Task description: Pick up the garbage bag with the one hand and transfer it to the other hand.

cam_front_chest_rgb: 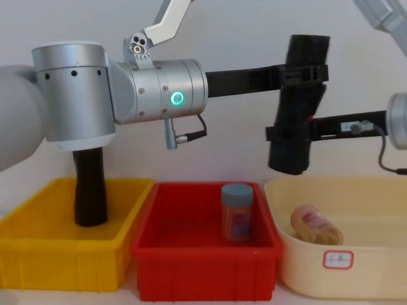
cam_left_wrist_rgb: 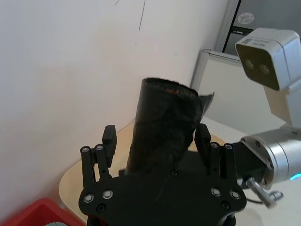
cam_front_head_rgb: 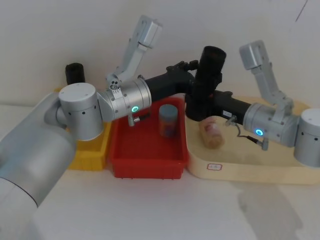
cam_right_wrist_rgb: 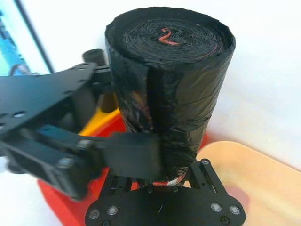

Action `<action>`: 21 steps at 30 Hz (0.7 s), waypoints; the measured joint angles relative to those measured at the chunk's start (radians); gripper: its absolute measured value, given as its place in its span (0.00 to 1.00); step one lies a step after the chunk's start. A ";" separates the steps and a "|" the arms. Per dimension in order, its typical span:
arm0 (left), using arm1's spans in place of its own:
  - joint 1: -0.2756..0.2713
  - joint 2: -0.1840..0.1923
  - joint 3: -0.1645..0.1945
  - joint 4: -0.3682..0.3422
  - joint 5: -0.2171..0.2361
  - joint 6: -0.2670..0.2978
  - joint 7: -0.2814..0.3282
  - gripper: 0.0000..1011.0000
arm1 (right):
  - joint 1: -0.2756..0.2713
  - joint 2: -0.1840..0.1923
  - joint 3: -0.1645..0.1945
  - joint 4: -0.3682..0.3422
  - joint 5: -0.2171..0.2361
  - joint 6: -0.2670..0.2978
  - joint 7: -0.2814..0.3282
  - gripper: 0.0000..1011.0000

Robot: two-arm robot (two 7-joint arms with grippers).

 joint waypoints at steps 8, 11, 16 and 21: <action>0.000 0.000 0.000 0.000 0.000 0.000 0.000 0.99 | -0.016 0.016 0.041 -0.017 0.001 0.024 -0.074 0.47; 0.000 0.000 0.000 0.000 0.000 0.000 0.000 0.99 | -0.024 0.021 0.060 -0.022 0.003 0.033 -0.104 0.47; 0.000 0.000 0.000 0.000 0.000 0.000 0.000 0.99 | -0.034 0.024 0.090 -0.027 0.004 0.044 -0.146 0.47; 0.000 0.000 0.000 0.000 0.000 0.000 0.000 0.99 | -0.044 0.026 0.127 -0.028 0.006 0.059 -0.201 0.47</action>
